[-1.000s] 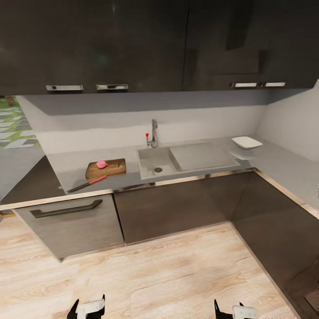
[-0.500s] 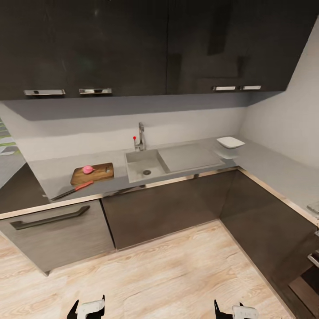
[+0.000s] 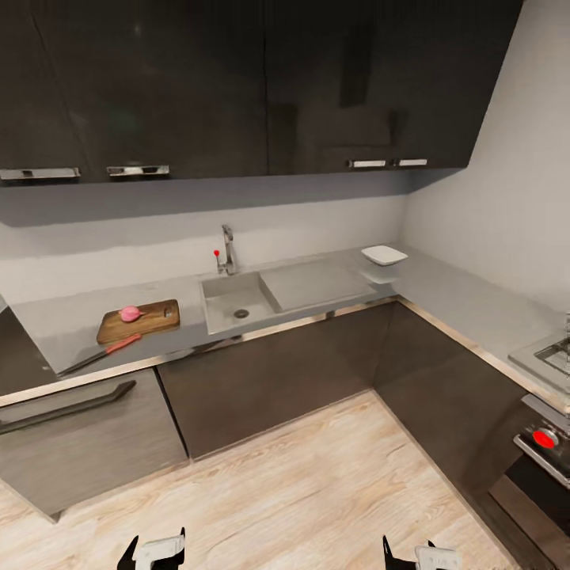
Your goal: In the kitchen, take the Vidalia onion out of the sink, dice it on the chopping board with the paring knife, put the diced onion into the bowl on the countertop, then place both the paring knife and the chopping board into the sink.
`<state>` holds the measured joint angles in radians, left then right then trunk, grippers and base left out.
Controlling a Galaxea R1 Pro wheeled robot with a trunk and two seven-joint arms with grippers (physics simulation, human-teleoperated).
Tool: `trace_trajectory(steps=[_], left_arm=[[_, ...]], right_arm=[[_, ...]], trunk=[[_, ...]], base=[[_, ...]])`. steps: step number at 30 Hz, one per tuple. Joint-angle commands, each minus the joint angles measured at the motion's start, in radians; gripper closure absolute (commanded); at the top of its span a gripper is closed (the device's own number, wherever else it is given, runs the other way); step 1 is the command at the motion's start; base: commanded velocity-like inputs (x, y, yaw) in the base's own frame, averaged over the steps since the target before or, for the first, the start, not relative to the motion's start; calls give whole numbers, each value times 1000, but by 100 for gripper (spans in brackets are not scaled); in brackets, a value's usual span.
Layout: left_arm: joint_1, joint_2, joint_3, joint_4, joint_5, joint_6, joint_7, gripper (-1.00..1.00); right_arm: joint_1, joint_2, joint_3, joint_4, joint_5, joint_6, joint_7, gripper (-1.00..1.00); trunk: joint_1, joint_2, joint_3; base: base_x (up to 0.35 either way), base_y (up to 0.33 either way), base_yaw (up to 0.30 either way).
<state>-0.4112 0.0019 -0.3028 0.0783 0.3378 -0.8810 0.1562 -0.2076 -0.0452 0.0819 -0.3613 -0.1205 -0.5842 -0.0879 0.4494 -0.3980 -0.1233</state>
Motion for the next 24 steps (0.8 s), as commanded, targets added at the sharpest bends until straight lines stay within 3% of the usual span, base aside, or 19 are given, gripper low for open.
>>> trace_trajectory(steps=[1,14,24], left_arm=[[-1,0,-9,3,1,-4,6,-100],[-1,0,-9,3,1,-4,6,-100],[-1,0,-9,3,1,-4,6,-100]], right_arm=[[-1,-1,9,1,-10,-3,-4,-100],[-1,0,9,1,-8,-3,-6,-100],[-1,1,9,1,-7,-3,-9,-100]], trunk=[[1,-2,-1],[1,-2,16],[1,-2,18]], base=[[0,0,-198],[0,0,-196],[0,0,-32]])
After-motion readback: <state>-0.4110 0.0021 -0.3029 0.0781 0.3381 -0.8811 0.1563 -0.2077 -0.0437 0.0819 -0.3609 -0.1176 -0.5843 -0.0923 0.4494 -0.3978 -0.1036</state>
